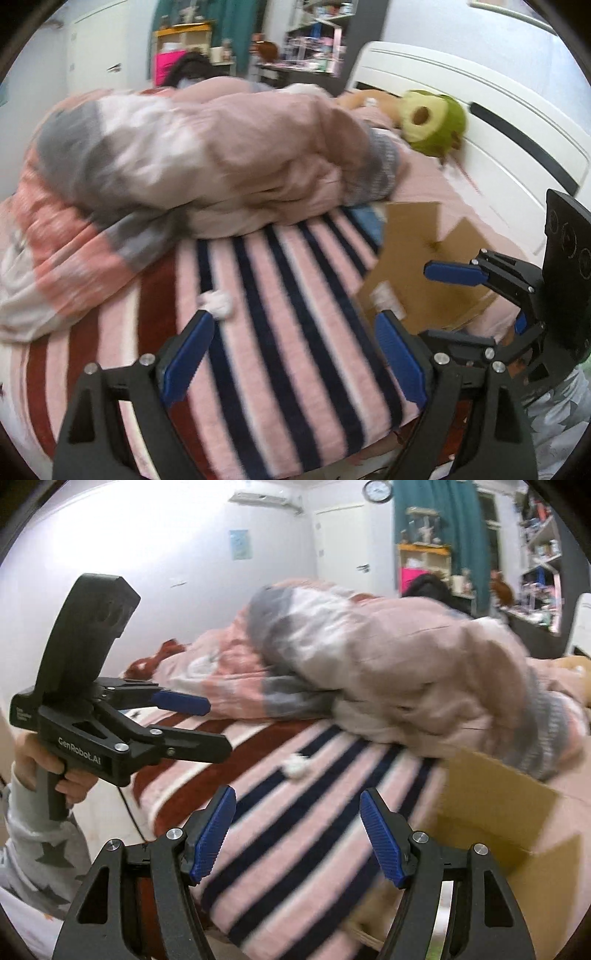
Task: Organize objects
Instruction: 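Move the right tool back and grasp the small white bunny plush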
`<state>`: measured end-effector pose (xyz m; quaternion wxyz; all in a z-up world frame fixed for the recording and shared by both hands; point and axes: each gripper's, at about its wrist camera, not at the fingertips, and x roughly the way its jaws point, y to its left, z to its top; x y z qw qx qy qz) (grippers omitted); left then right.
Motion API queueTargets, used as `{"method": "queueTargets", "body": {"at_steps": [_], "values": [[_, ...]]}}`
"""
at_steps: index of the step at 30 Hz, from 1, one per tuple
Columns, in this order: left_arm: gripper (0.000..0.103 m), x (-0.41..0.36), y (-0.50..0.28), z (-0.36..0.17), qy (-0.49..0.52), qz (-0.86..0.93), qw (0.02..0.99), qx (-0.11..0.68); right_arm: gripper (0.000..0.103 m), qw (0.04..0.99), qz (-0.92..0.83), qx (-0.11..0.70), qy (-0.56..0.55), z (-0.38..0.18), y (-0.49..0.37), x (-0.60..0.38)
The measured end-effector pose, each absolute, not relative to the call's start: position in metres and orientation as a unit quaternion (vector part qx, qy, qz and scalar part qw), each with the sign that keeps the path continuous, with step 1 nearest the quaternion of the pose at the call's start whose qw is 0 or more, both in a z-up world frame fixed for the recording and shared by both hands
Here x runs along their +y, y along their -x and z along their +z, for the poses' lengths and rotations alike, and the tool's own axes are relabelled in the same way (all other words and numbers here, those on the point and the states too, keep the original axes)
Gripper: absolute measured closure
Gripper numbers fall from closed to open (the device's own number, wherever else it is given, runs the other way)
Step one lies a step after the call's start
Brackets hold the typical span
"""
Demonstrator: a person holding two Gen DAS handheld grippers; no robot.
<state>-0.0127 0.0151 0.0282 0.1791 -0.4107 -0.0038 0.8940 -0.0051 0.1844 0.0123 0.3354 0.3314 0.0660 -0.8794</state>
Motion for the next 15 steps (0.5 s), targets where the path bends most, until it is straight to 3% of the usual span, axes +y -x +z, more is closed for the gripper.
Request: {"method": "queueTargets", "body": {"at_steps": [7,15], "values": [[0.016,-0.046,0.011,-0.004,0.432,0.892,0.132,-0.023,0.036,0.369,-0.845,0.046,-0.384,-0.041,0.034,0.113],[0.015,-0.077,0.019,-0.038,0.455,0.884,0.105,-0.012,0.036,0.296,-0.854,0.113,-0.412,-0.124,0.087,0.074]]}}
